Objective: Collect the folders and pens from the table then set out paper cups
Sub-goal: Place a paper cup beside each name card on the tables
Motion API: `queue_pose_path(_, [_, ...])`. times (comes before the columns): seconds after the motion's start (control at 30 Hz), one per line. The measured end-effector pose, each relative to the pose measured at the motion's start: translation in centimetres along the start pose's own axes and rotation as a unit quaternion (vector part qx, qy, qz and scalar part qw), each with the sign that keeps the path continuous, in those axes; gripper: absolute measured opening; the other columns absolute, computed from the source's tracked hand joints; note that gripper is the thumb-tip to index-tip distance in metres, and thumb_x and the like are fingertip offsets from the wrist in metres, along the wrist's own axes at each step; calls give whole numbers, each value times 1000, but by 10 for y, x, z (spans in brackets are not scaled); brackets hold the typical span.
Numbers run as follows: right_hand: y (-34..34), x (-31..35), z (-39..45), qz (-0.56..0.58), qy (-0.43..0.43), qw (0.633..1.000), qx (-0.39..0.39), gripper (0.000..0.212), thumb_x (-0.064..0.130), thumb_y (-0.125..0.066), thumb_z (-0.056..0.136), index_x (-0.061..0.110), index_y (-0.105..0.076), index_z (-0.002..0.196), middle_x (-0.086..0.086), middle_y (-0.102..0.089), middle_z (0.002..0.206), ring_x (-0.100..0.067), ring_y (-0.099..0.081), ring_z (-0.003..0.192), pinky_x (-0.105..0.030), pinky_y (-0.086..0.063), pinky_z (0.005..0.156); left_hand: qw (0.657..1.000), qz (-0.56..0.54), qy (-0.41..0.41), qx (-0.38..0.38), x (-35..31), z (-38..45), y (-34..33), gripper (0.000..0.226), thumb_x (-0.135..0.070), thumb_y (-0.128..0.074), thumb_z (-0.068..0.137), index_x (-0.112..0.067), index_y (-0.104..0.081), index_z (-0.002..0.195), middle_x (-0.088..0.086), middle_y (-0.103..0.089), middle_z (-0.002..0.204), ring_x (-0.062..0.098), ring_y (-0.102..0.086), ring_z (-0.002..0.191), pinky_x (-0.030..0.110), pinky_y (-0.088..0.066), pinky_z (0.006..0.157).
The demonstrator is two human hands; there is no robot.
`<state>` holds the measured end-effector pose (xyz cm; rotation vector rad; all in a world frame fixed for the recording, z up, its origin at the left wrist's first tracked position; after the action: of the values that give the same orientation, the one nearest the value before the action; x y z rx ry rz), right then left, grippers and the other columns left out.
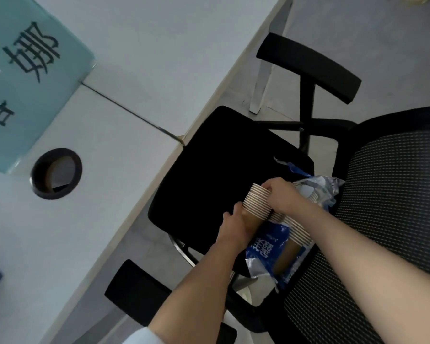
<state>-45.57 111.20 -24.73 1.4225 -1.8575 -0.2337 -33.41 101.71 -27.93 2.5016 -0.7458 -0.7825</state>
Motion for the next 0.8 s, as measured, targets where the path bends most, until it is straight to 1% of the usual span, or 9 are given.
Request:
queue_pose_path(0.07, [6, 3, -9, 3, 9, 1000, -28, 28, -7, -41, 90, -10, -66, 103, -24, -68, 105, -34, -62, 97, -37, -50, 81, 1000, -4, -16, -6, 2, -9, 14, 100, -19, -73, 83, -35, -6, 154, 14, -34, 140, 37, -46, 125, 43, -47, 99])
queue_pose_path(0.13, [11, 6, -22, 17, 22, 999, -34, 26, -2, -45, 93, -4, -69, 105, -19, -69, 108, -30, -62, 100, -35, -49, 87, 999, 6, -35, -1, 2, -21, 31, 113, -22, -78, 76, -43, 3, 153, 14, -35, 138, 38, -45, 125, 47, -46, 101])
queue_pose_path(0.27, [27, 29, -68, 66, 61, 996, -7, 23, 4, -50, 94, 12, -69, 105, -3, -66, 100, -18, -61, 98, -26, -46, 82, 992, 74, -97, 15, -1, -72, 76, 129, -29, -80, 72, -54, 24, 143, 13, -44, 136, 37, -41, 123, 51, -42, 103])
queue_pose_path(0.33, [38, 42, -93, 73, 67, 995, 8, 20, 7, -55, 94, 20, -68, 103, 3, -65, 97, -14, -61, 96, -24, -45, 81, 990, 74, -121, 29, -4, -101, 96, 131, -30, -80, 71, -59, 29, 138, 12, -48, 130, 34, -40, 121, 50, -43, 100])
queue_pose_path(0.4, [52, 59, -120, 74, 86, 993, 26, 19, 8, -60, 92, 18, -70, 103, 5, -66, 96, -13, -62, 97, -26, -49, 87, 988, 62, -132, 54, -9, -134, 115, 131, -27, -80, 71, -66, 30, 132, 12, -41, 129, 32, -41, 118, 46, -45, 95])
queue_pose_path(0.53, [77, 102, -177, 72, 109, 991, 39, 19, 8, -63, 90, 14, -69, 107, 9, -66, 93, -11, -63, 97, -27, -50, 90, 985, 24, -158, 59, -13, -194, 148, 127, -21, -77, 74, -73, 26, 127, 12, -32, 130, 25, -56, 88, 35, -49, 73])
queue_pose_path(0.63, [92, 133, -223, 101, 120, 986, 50, 16, 7, -62, 91, 17, -70, 101, 0, -71, 93, -14, -68, 91, -31, -57, 82, 984, 3, -178, 30, -15, -245, 174, 121, -24, -76, 74, -68, 19, 134, 10, -38, 126, 28, -57, 94, 38, -52, 78])
queue_pose_path(0.73, [103, 167, -269, 114, 145, 981, 57, 16, 8, -61, 92, 16, -70, 102, 2, -71, 94, -4, -66, 84, -12, -50, 64, 979, -12, -199, -37, -11, -283, 198, 114, -35, -78, 70, -63, 8, 140, 4, -48, 121, 22, -54, 101, 39, -50, 86])
queue_pose_path(0.8, [107, 188, -293, 125, 161, 978, 47, 15, 9, -63, 91, 13, -71, 103, 3, -71, 93, -1, -65, 82, -8, -47, 61, 973, -36, -216, -78, -5, -304, 214, 108, -37, -77, 67, -64, -1, 138, 1, -51, 116, 19, -54, 99, 38, -50, 84])
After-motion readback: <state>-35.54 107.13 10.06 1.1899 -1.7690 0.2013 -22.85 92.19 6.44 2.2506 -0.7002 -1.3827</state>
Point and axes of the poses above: each hand's wrist, its own z-axis towards the middle knuckle, its own y-axis out of the back of the hand, x = y × z, the point moved 1 cm from there along z, towards the middle knuckle
